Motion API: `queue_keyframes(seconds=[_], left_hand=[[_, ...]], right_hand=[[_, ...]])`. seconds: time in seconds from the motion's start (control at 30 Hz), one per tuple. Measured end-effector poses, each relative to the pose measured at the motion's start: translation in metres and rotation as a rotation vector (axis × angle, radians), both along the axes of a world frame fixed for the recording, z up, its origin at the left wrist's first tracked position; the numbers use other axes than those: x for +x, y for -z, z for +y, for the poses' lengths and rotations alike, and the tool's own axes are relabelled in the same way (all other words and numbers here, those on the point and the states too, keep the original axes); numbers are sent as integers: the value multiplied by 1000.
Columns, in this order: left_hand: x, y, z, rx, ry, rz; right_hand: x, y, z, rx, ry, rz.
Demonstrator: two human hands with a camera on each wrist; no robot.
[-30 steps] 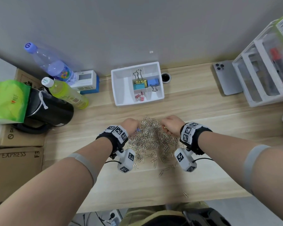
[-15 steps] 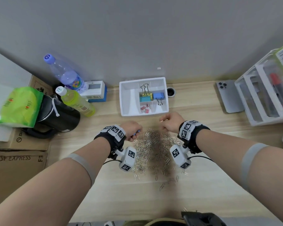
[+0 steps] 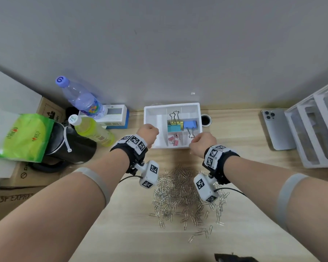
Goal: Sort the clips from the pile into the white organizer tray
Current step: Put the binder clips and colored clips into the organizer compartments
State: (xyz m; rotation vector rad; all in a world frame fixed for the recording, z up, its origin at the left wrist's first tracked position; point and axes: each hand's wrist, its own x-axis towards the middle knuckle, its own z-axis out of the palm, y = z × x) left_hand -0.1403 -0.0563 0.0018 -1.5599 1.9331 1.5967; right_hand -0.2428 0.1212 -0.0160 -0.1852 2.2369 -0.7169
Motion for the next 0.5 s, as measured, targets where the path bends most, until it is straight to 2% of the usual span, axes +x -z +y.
queue_keyframes(seconds=[0.1, 0.5], left_hand=[[-15, 0, -11, -35, 16, -20], [-83, -7, -16, -89, 77, 41]], right_hand=[[-1, 9, 3, -6, 67, -34], [-2, -1, -9, -136, 17, 61]])
